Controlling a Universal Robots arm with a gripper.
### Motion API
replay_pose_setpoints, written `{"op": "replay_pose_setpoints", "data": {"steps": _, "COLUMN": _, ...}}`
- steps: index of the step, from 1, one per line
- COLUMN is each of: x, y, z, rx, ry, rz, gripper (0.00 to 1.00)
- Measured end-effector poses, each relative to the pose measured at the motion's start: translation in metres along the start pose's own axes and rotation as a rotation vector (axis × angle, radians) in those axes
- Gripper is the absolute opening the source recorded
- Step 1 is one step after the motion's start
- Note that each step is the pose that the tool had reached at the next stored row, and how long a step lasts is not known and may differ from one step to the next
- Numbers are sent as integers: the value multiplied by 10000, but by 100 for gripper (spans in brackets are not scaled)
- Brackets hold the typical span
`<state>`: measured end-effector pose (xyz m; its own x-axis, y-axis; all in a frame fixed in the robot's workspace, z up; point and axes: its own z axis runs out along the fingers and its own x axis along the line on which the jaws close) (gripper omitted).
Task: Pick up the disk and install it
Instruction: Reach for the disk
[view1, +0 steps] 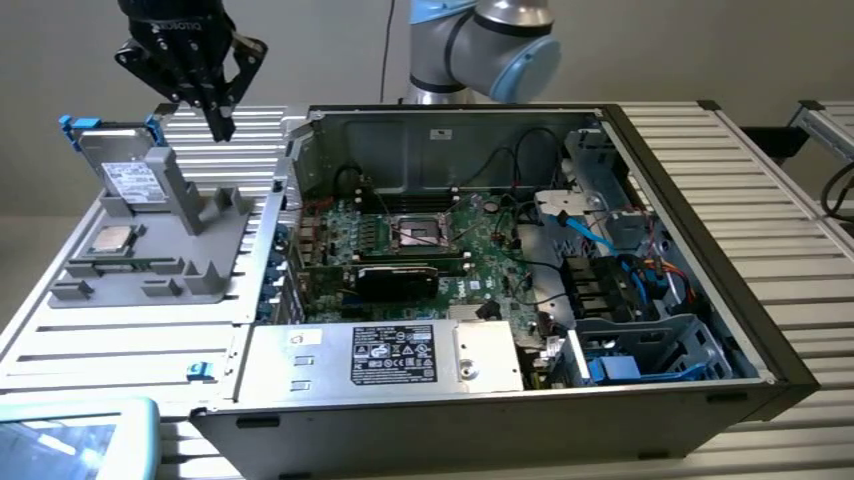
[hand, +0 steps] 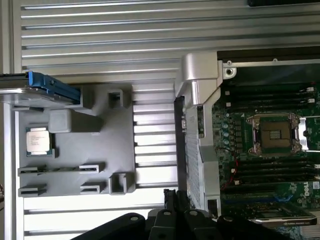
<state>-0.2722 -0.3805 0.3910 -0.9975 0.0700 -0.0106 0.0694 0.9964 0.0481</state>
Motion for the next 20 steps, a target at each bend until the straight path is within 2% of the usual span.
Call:
{"op": "replay_pose_setpoints", "data": {"steps": 5, "x": 204, "y": 82, "z": 8, "rx": 0, "ry": -1, "rz": -1, "gripper": 11}}
{"op": "replay_pose_setpoints", "data": {"steps": 11, "x": 338, "y": 259, "z": 29, "rx": 0, "ry": -1, "rz": 1, "gripper": 11}}
{"op": "replay_pose_setpoints", "data": {"steps": 20, "x": 751, "y": 404, "z": 48, "rx": 1, "ry": 0, "rz": -2, "gripper": 11}}
